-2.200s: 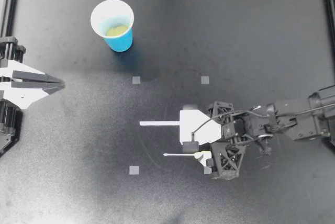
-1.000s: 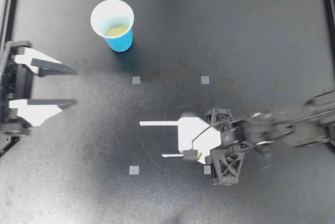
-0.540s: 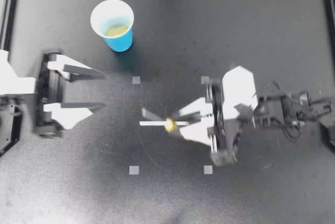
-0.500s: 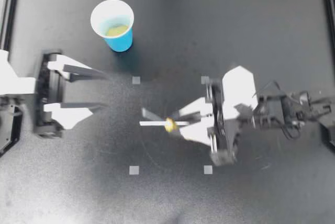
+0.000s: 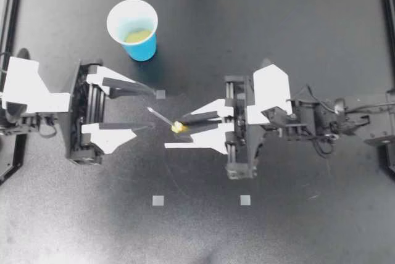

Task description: Pick up the screwdriver with the right arm, hand it over to the left arm then place it into the cup.

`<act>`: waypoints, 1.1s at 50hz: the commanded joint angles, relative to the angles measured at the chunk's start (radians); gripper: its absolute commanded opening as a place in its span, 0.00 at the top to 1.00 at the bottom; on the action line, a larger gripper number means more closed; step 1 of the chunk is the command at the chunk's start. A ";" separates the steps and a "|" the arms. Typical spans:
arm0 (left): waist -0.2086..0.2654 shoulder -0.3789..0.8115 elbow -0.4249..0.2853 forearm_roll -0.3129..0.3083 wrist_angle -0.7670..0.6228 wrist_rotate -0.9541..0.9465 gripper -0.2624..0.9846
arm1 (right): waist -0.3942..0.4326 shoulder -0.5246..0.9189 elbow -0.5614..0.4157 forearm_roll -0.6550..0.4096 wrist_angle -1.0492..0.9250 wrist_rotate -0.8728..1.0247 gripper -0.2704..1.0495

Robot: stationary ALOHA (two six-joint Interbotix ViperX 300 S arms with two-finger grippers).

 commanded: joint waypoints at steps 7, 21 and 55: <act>-0.002 0.018 -0.038 0.043 -0.055 -0.040 0.25 | -0.025 -0.011 -0.034 0.000 -0.008 -0.002 0.76; 0.000 0.061 -0.060 0.051 -0.075 -0.060 0.44 | -0.026 -0.012 -0.038 0.000 -0.006 -0.006 0.76; 0.000 0.060 -0.044 0.043 -0.077 -0.041 0.73 | -0.031 -0.031 -0.034 0.018 -0.005 0.000 0.31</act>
